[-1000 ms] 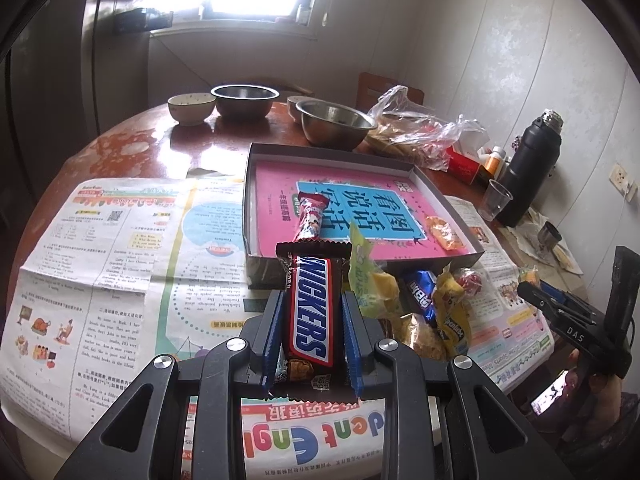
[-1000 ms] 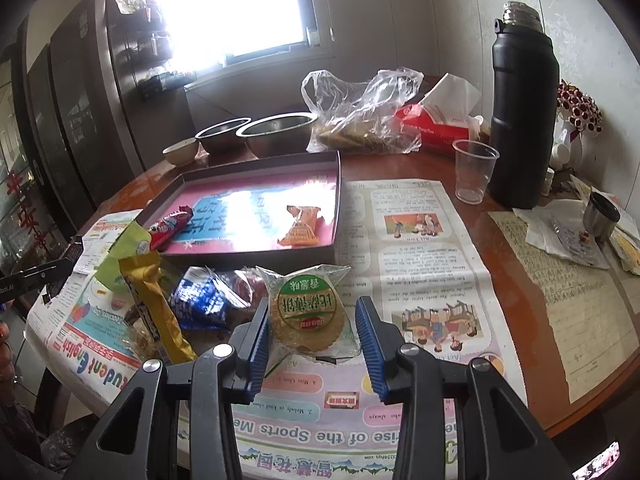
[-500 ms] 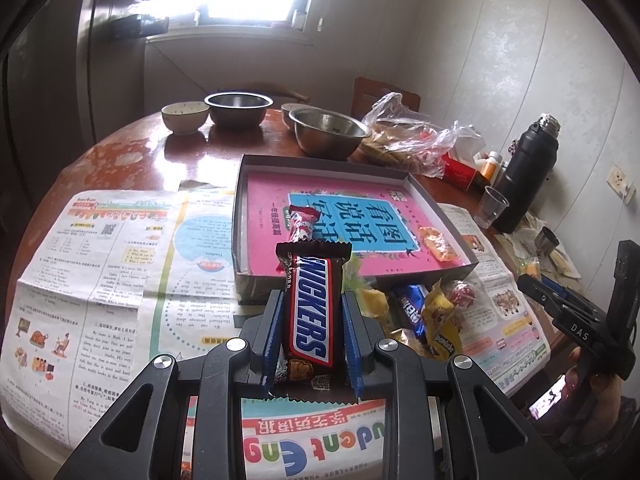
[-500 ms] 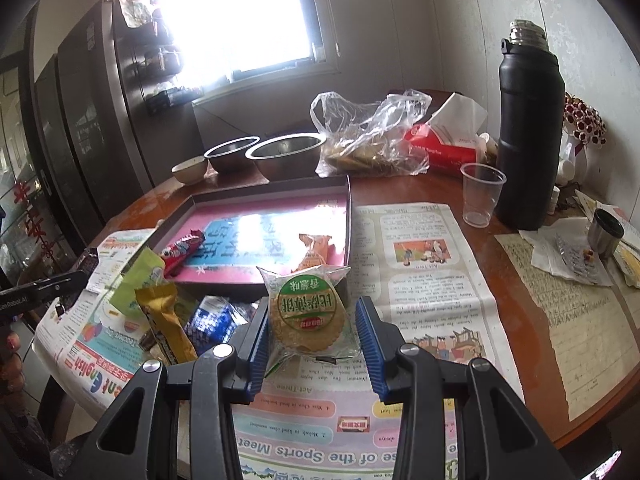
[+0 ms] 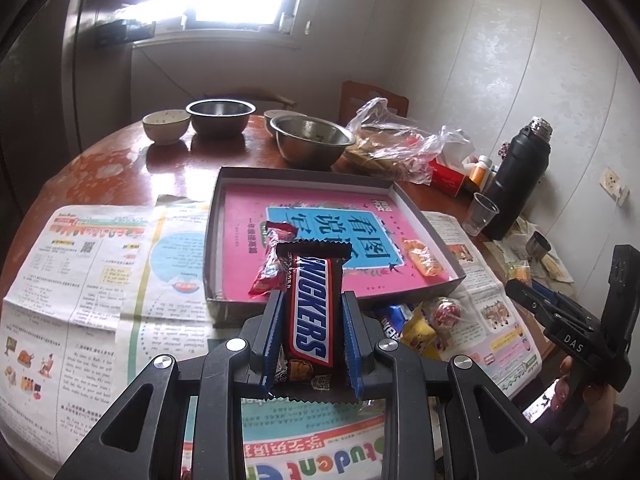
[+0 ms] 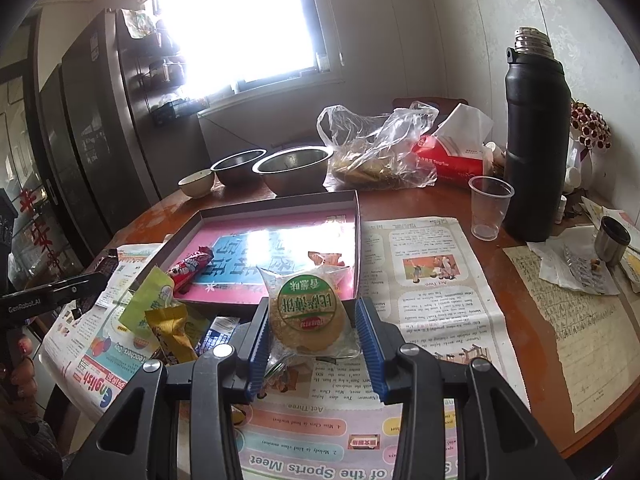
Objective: Organize snacks
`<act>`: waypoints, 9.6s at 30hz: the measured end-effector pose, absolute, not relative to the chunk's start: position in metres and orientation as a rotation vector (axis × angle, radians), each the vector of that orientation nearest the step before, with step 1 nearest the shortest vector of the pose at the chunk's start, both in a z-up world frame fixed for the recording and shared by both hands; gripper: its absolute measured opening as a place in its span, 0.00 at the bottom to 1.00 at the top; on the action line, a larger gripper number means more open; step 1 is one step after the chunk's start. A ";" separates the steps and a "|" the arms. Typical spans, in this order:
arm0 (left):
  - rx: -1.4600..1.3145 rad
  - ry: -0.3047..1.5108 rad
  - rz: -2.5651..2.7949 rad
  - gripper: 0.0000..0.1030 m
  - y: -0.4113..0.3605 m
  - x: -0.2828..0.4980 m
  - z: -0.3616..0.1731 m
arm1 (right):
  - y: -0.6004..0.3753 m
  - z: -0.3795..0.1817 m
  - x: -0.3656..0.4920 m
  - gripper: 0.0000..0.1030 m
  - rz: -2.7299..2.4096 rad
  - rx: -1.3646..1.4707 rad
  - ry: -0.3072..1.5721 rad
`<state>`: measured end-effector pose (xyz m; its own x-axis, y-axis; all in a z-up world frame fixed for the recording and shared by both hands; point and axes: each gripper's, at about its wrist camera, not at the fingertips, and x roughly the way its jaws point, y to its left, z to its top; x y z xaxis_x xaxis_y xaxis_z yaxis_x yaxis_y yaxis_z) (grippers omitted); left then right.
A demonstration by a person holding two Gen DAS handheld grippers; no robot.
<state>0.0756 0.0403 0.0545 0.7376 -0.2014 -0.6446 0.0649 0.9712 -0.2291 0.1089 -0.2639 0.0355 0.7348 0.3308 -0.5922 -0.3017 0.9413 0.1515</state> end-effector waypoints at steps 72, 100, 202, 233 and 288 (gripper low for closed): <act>-0.249 0.753 -0.201 0.28 0.036 0.167 0.032 | -0.206 0.020 0.191 0.40 0.388 0.022 0.698; -0.174 0.842 -0.229 0.28 0.006 0.200 -0.002 | -0.176 -0.012 0.209 0.40 0.444 -0.021 0.778; -0.204 0.777 -0.193 0.74 0.023 0.156 0.035 | -0.201 0.018 0.179 0.79 0.381 0.068 0.694; -0.161 0.742 -0.193 0.74 0.018 0.121 0.056 | -0.206 0.033 0.145 0.85 0.412 0.044 0.644; -0.093 0.850 -0.121 0.74 0.027 0.072 0.029 | -0.226 0.023 0.096 0.85 0.421 -0.001 0.707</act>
<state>0.0719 0.0266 0.0288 0.6538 -0.1437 -0.7429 0.0690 0.9890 -0.1305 0.0964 -0.2263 0.0228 0.6800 0.3742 -0.6305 -0.3751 0.9165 0.1394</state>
